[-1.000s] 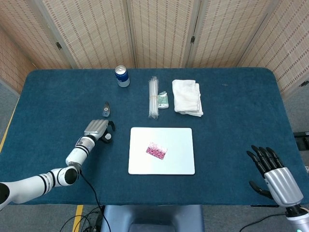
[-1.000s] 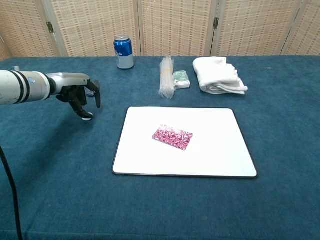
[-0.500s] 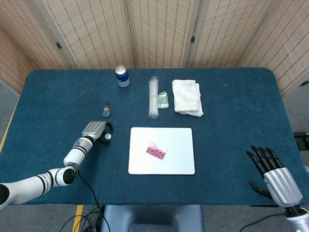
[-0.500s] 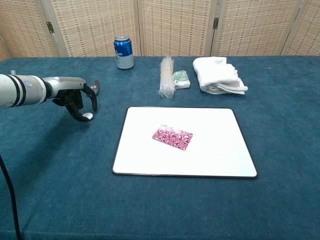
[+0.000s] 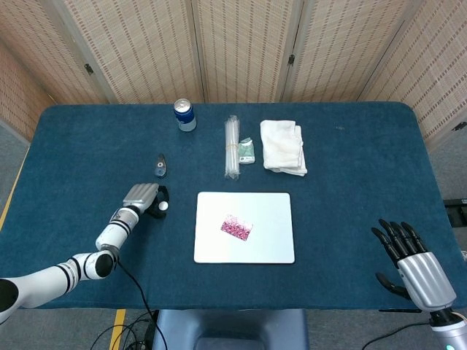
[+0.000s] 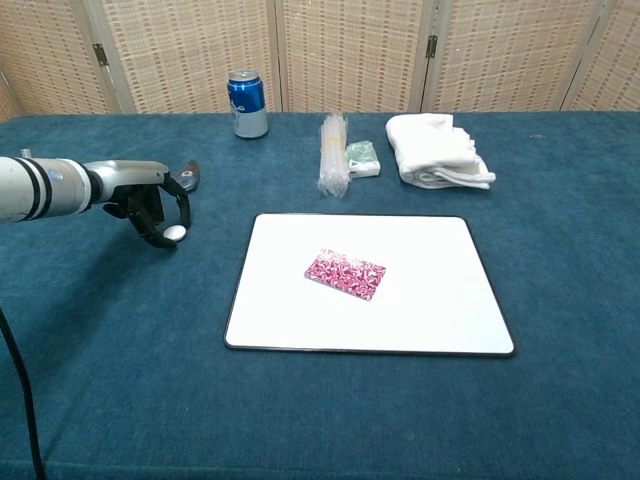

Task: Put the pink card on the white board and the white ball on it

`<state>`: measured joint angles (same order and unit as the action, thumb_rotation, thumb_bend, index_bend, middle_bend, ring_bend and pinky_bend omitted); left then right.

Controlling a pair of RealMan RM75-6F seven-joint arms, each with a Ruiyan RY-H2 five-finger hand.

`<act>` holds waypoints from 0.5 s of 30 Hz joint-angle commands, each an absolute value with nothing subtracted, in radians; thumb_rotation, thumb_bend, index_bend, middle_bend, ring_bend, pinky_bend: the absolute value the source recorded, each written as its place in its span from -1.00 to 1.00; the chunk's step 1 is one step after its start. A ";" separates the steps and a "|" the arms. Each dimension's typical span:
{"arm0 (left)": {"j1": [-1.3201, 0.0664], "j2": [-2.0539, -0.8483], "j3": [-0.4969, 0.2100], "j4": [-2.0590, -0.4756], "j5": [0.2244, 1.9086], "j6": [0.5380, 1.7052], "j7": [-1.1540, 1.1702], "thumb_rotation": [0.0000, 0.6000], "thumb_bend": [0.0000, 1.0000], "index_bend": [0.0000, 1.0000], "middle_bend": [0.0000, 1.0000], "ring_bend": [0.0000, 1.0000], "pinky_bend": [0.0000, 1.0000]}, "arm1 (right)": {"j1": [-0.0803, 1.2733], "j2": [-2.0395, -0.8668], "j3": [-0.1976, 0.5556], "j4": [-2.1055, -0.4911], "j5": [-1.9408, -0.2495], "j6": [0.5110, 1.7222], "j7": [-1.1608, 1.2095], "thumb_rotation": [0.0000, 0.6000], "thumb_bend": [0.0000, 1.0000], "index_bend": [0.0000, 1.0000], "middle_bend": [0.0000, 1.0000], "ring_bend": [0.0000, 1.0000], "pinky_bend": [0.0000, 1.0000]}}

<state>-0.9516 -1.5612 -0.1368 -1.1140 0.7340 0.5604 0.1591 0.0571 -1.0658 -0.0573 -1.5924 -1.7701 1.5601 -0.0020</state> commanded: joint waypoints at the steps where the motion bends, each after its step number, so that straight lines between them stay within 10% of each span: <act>1: -0.950 -1.565 -0.138 -1.102 0.742 0.550 0.150 1.00 -0.34 -0.02 1.00 1.00 1.00 | 0.058 -1.068 -0.056 -1.593 -1.768 1.558 -0.007 1.00 -0.66 -1.00 -1.00 -1.00 -1.00; 15: -0.939 -1.566 -0.152 -1.074 0.781 0.528 0.101 1.00 -0.34 0.16 1.00 1.00 1.00 | 0.065 -1.072 -0.052 -1.597 -1.755 1.542 -0.018 1.00 -0.66 -1.00 -1.00 -1.00 -1.00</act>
<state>-0.9400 -1.5671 -0.1518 -1.0728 0.7801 0.5280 0.1021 0.0647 -1.0719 -0.0518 -1.5965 -1.7556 1.5424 -0.0178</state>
